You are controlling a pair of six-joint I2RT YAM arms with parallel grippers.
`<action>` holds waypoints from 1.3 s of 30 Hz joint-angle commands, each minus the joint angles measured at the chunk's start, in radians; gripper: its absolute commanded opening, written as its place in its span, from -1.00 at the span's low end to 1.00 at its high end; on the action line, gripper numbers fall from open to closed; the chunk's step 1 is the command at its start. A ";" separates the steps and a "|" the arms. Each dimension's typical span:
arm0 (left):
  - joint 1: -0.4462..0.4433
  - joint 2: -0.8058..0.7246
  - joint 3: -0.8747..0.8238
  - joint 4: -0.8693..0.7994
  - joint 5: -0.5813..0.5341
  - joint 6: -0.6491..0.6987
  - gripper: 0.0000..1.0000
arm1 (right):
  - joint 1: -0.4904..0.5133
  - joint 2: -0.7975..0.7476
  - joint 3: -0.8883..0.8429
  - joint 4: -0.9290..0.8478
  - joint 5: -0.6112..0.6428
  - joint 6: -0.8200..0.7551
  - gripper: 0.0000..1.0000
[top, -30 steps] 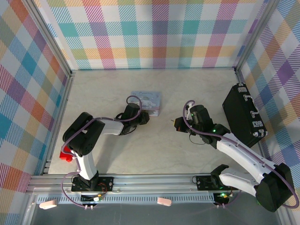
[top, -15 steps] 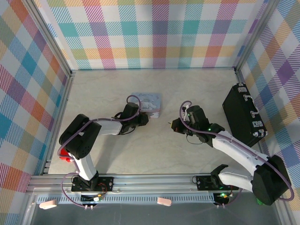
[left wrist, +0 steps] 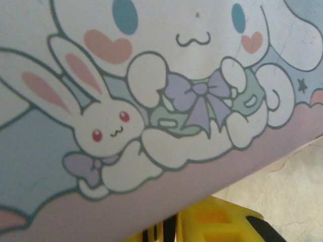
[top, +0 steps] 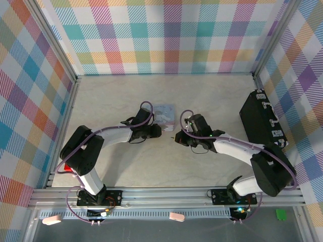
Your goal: Unlock a padlock with a key
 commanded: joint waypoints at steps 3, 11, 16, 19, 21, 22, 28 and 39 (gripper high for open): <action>-0.024 -0.039 0.027 -0.060 0.004 0.013 -0.55 | 0.007 0.055 0.074 0.043 0.000 -0.022 -1.00; -0.029 -0.068 -0.002 -0.037 -0.019 0.004 -0.60 | 0.002 0.119 0.120 0.053 0.015 -0.035 -1.00; -0.029 -0.072 -0.040 0.002 -0.090 -0.020 -0.53 | -0.003 0.111 0.124 0.042 0.029 -0.044 -1.00; -0.028 -0.081 -0.097 0.086 -0.142 -0.075 -0.34 | -0.004 0.090 0.120 0.025 0.038 -0.053 -1.00; -0.028 -0.086 -0.131 0.136 -0.171 -0.129 -0.28 | -0.006 0.076 0.116 0.014 0.044 -0.057 -1.00; -0.029 -0.088 -0.148 0.166 -0.185 -0.163 -0.25 | -0.006 0.066 0.114 0.008 0.045 -0.061 -1.00; -0.133 -0.120 -0.174 0.193 -0.337 -0.213 0.11 | -0.006 0.025 0.095 -0.011 0.058 -0.068 -1.00; -0.163 -0.006 -0.173 0.269 -0.446 -0.277 0.29 | -0.008 -0.017 0.057 -0.018 0.057 -0.059 -1.00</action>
